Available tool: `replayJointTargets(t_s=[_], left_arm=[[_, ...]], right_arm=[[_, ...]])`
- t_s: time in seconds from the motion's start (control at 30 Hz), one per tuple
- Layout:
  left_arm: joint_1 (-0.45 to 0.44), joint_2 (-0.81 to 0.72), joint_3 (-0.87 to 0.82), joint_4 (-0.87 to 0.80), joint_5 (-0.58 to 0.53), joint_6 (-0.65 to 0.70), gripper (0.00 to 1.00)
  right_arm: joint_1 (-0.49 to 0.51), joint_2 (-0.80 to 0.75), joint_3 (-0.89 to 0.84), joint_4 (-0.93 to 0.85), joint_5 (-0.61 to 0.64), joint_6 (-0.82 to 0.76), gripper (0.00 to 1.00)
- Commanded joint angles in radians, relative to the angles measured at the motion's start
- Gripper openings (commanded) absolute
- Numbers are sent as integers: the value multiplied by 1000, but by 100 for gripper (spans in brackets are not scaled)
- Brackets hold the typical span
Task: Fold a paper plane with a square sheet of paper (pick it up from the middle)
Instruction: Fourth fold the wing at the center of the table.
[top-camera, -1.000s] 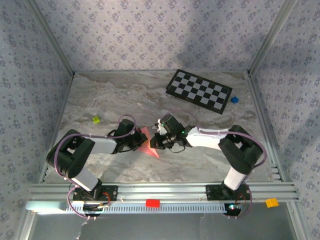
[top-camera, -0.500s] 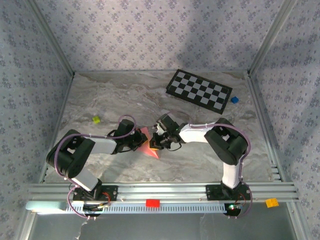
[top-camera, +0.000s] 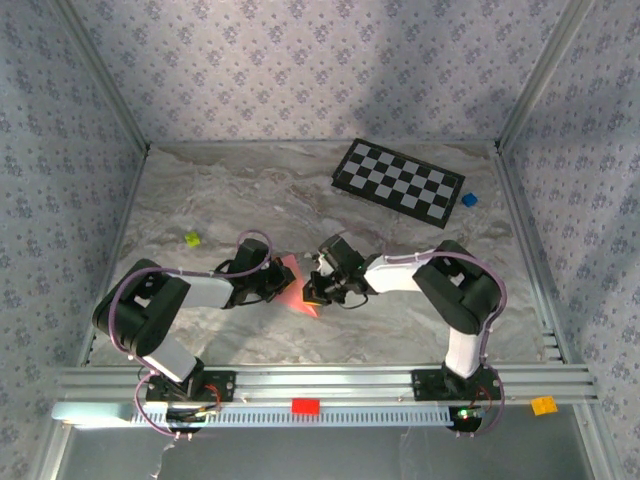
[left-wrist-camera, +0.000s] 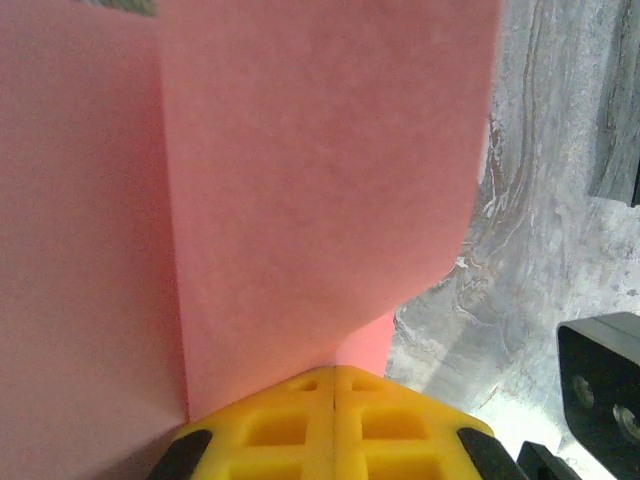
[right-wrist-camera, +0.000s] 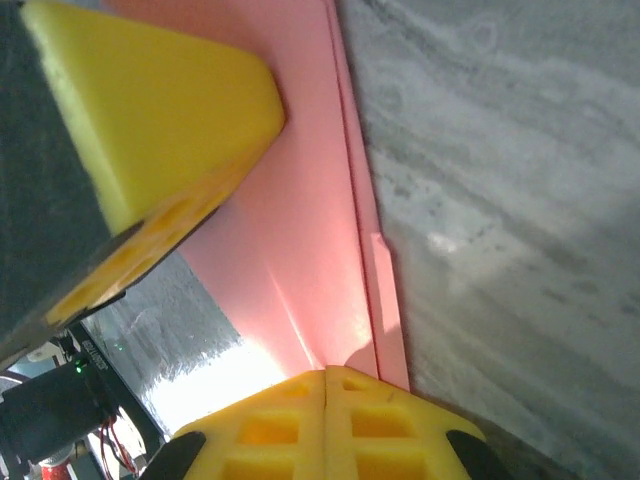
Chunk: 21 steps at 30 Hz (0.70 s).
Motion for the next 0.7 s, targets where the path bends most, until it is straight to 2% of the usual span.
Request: replayJointTargets(t_s=[0.0,0.33,0.53,0.67], left_arm=[[5,6,-28,-86,-63,1,0],[4,0,-29,-85,-63,2,0],[4,-4,-26,-87,-59,6,0],[5,-5,-22,-91,-58,6,0]], right_arm=[[19,-40,-34,-84,-4,-1,1],[29,-87,-108,-97,41,-13,1],[30,-168,-41,-133,48,-55,4],[47,-170,7,-168,26,-119,6]])
